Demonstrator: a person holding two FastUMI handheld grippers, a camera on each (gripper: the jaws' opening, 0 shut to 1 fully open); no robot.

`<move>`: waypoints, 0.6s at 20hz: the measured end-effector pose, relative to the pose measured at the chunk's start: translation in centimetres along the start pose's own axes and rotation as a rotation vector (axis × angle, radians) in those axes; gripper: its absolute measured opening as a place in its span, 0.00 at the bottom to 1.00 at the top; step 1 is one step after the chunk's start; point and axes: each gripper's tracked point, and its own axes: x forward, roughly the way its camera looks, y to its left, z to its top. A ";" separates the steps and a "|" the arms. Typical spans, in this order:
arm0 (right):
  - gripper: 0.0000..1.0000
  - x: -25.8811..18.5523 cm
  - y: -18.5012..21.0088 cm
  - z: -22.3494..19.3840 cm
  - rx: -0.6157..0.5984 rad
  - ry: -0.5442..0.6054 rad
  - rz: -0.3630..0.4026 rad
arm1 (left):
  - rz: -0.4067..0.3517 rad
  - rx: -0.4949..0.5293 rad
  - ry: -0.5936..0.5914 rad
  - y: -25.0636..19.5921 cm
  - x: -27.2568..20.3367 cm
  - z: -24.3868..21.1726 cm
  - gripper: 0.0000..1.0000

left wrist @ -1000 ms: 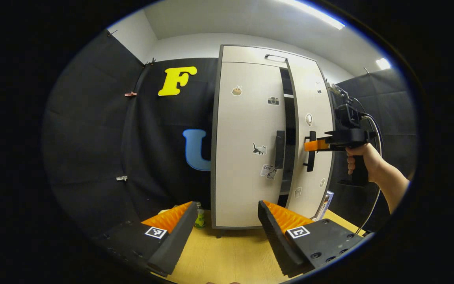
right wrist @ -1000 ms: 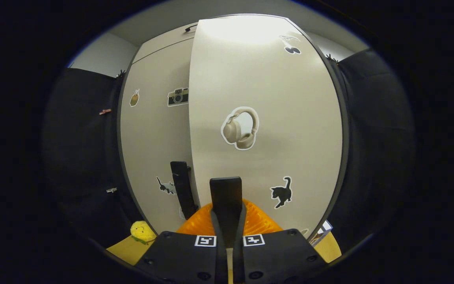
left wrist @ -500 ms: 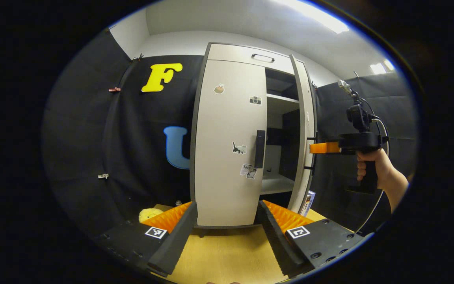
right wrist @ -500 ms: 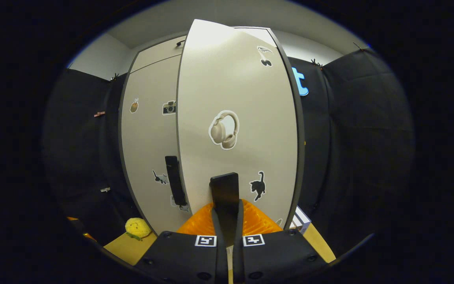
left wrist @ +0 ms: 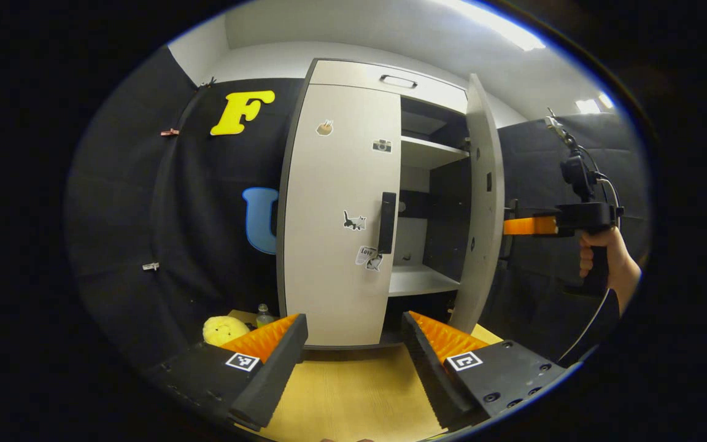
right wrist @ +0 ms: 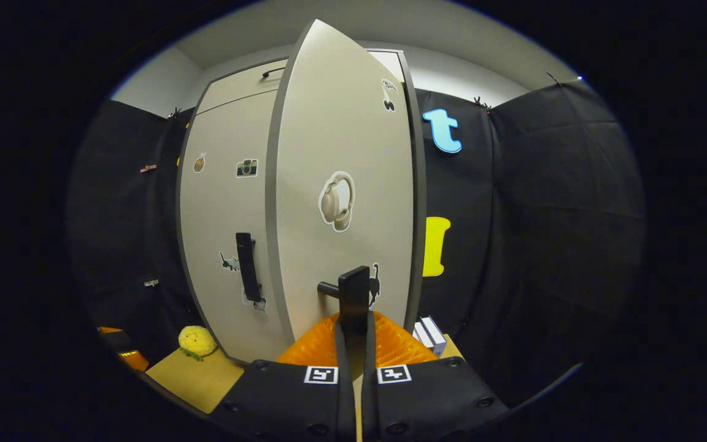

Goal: Open the right door of the double-door shoe cabinet with the right hand, and open the left door with the left hand.

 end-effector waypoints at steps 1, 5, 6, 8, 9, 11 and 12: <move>0.08 -0.3 -0.7 0.1 0.000 -0.008 -0.003 | 0.008 0.002 -0.001 -0.4 0.3 0.1 0.95; 0.07 -0.8 -3.9 0.2 0.000 -0.030 -0.020 | 0.037 0.031 -0.008 -2.4 1.5 0.6 0.95; 0.07 -0.8 -4.8 0.1 0.000 -0.028 -0.027 | 0.042 0.032 -0.009 -3.3 1.8 0.6 0.95; 0.07 -0.6 -6.9 0.2 -0.005 -0.031 -0.055 | 0.043 0.022 -0.007 -5.2 2.5 0.5 0.95; 0.07 -0.3 -7.8 0.2 -0.001 -0.037 -0.060 | 0.037 0.012 -0.004 -6.4 2.9 0.3 0.95; 0.05 -0.4 -7.3 0.1 0.074 -0.021 0.024 | 0.030 -0.014 0.012 -8.5 3.7 -0.2 0.95; 0.05 -0.4 -7.2 0.1 0.095 -0.019 0.063 | 0.032 -0.021 0.019 -9.5 4.0 -0.3 0.95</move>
